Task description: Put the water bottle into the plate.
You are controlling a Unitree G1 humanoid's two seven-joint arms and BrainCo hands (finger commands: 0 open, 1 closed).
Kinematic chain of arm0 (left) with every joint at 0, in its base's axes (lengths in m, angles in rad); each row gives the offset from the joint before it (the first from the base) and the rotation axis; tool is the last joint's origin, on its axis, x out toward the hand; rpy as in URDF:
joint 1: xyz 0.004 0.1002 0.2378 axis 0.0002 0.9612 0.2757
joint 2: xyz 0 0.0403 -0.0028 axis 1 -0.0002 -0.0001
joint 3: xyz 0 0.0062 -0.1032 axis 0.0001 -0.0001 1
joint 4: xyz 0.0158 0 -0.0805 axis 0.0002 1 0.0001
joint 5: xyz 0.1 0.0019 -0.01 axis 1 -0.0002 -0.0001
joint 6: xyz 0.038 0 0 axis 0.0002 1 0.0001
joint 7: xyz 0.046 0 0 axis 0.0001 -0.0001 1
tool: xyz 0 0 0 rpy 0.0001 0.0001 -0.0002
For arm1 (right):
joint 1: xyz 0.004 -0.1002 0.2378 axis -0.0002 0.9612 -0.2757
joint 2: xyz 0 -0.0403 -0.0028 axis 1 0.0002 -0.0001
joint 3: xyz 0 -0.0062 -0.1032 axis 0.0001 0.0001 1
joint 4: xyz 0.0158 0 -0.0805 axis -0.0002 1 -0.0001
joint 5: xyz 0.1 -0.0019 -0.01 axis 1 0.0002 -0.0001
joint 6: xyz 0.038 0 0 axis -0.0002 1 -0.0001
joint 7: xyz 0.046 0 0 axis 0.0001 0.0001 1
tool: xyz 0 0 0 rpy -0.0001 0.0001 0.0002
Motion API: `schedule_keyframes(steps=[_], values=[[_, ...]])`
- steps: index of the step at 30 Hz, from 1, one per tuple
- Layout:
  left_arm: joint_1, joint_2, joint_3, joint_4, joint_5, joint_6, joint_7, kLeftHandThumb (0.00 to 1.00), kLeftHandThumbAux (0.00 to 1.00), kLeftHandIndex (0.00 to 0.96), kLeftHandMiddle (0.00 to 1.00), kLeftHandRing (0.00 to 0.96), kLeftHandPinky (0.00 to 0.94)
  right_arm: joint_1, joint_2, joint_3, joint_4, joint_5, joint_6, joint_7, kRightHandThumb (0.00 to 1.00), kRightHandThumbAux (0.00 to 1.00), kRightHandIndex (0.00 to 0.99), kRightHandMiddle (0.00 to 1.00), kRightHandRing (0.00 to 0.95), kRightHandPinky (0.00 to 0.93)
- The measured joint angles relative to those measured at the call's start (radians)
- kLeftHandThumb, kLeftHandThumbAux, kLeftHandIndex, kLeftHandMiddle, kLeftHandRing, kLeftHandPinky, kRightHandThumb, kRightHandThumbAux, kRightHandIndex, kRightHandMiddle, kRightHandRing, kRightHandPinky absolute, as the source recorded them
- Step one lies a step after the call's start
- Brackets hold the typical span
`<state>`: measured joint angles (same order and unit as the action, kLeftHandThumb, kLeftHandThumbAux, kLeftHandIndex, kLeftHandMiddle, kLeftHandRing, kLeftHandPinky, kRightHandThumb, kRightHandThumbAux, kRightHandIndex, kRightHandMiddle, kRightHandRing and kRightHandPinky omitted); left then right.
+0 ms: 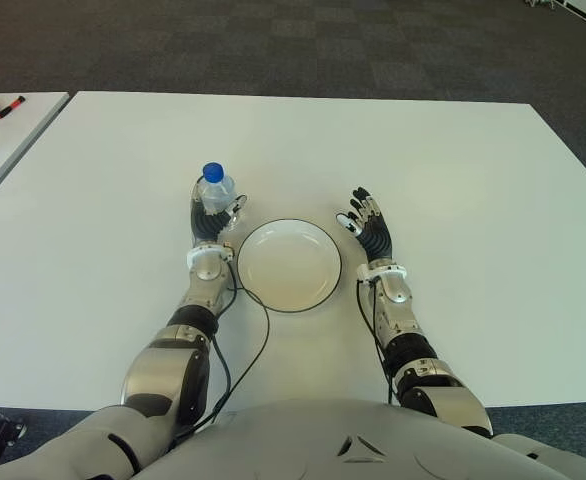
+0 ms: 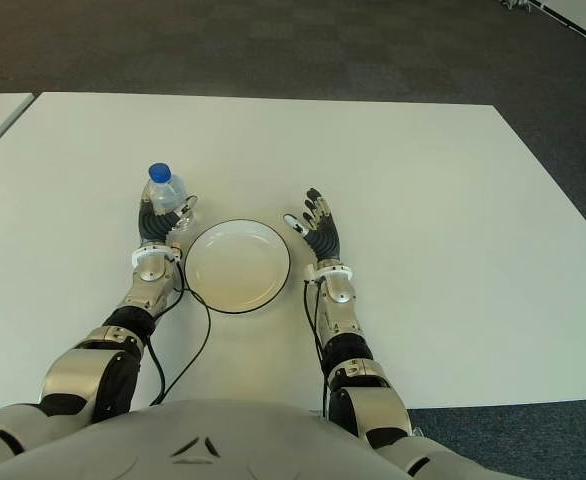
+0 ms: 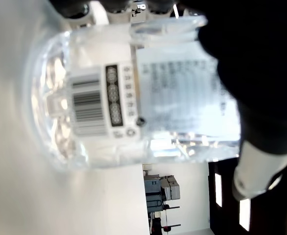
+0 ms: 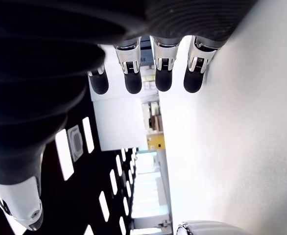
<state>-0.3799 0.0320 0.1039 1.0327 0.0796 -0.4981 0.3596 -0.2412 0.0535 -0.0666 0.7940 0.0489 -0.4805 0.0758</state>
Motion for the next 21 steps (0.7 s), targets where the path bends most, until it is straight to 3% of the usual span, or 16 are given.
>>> schedule_keyframes(steps=[1,4,6,7,9,12,15,21], values=[[0.0,0.0,0.0,0.0,-0.001,0.0,0.0,0.034,0.761,0.082,0.068,0.053,0.072,0.0,0.0,0.0,0.0,0.0,0.0,0.0,0.022,0.678,0.0,0.0,0.0,0.042],[0.0,-0.002,0.002,-0.002,-0.003,-0.002,-0.002,0.209,0.743,0.107,0.11,0.093,0.128,0.0,0.0,0.0,0.0,0.0,0.0,0.001,0.026,0.675,0.0,0.0,0.0,0.042],[0.0,-0.002,0.005,-0.004,-0.008,-0.001,-0.003,0.391,0.715,0.138,0.162,0.147,0.188,0.0,0.0,0.0,0.0,0.0,0.0,0.001,0.03,0.672,0.0,0.0,0.0,0.042],[0.0,-0.003,0.007,-0.005,-0.012,0.0,-0.005,0.424,0.711,0.145,0.172,0.159,0.2,0.0,0.0,0.0,0.0,0.0,0.0,0.001,0.031,0.672,0.0,0.0,0.0,0.042],[0.0,-0.002,0.01,-0.01,-0.019,0.0,-0.006,0.554,0.696,0.182,0.233,0.226,0.262,0.0,0.0,0.0,0.0,0.0,0.0,0.001,0.037,0.667,0.0,0.0,0.0,0.043],[0.0,-0.002,0.011,-0.015,-0.021,0.005,-0.004,0.742,0.685,0.309,0.41,0.363,0.385,0.0,0.0,0.0,0.0,0.0,0.0,0.001,0.042,0.664,0.0,0.0,0.0,0.046],[0.0,-0.005,0.005,-0.017,-0.016,0.01,0.013,0.865,0.67,0.348,0.463,0.449,0.461,0.0,0.001,0.0,0.0,0.001,0.0,0.002,0.043,0.664,0.0,0.0,0.0,0.047],[0.0,-0.013,-0.007,-0.031,0.009,0.019,0.057,0.931,0.662,0.354,0.476,0.538,0.585,0.0,0.002,-0.002,-0.001,0.007,0.0,0.004,0.041,0.678,0.0,0.0,0.0,0.046]])
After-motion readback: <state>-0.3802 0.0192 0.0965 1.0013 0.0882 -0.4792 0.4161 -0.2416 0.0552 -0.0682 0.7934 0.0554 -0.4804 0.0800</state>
